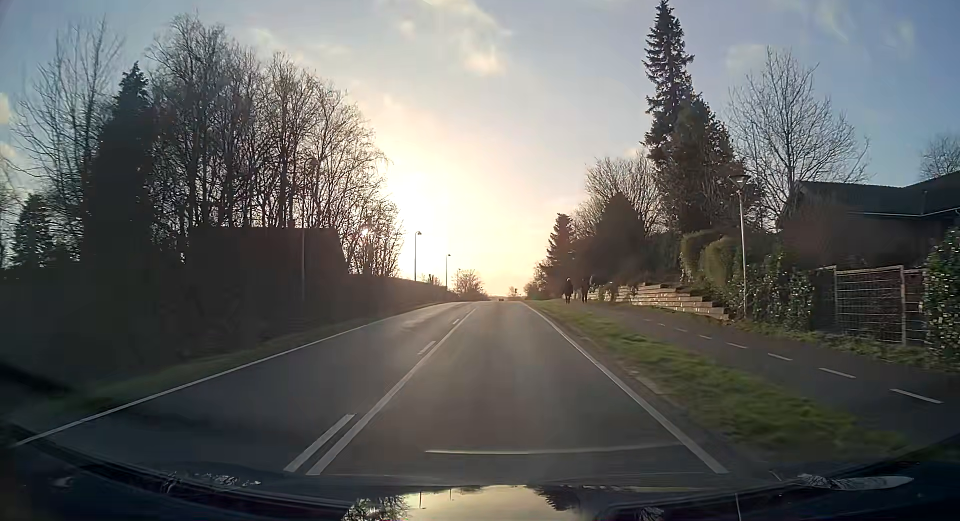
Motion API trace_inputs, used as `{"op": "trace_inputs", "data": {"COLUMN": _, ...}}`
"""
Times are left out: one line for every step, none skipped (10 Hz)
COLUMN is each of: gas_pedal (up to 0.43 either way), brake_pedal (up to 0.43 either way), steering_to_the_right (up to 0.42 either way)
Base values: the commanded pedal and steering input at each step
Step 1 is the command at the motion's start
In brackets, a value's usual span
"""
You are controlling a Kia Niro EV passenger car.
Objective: Follow the waypoints while adhering to traffic rules and regulations
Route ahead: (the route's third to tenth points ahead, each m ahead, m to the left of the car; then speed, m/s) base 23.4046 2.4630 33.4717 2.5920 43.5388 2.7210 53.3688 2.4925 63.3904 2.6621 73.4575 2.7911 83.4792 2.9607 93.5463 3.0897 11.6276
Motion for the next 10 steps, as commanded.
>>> {"op": "trace_inputs", "data": {"gas_pedal": 0.197, "brake_pedal": 0.000, "steering_to_the_right": -0.005}}
{"op": "trace_inputs", "data": {"gas_pedal": 0.197, "brake_pedal": 0.000, "steering_to_the_right": -0.005}}
{"op": "trace_inputs", "data": {"gas_pedal": 0.197, "brake_pedal": 0.000, "steering_to_the_right": -0.005}}
{"op": "trace_inputs", "data": {"gas_pedal": 0.197, "brake_pedal": 0.000, "steering_to_the_right": -0.005}}
{"op": "trace_inputs", "data": {"gas_pedal": 0.197, "brake_pedal": 0.000, "steering_to_the_right": -0.005}}
{"op": "trace_inputs", "data": {"gas_pedal": 0.197, "brake_pedal": 0.000, "steering_to_the_right": -0.005}}
{"op": "trace_inputs", "data": {"gas_pedal": 0.197, "brake_pedal": 0.000, "steering_to_the_right": -0.005}}
{"op": "trace_inputs", "data": {"gas_pedal": 0.209, "brake_pedal": 0.000, "steering_to_the_right": -0.004}}
{"op": "trace_inputs", "data": {"gas_pedal": 0.220, "brake_pedal": 0.000, "steering_to_the_right": -0.004}}
{"op": "trace_inputs", "data": {"gas_pedal": 0.240, "brake_pedal": 0.000, "steering_to_the_right": -0.003}}
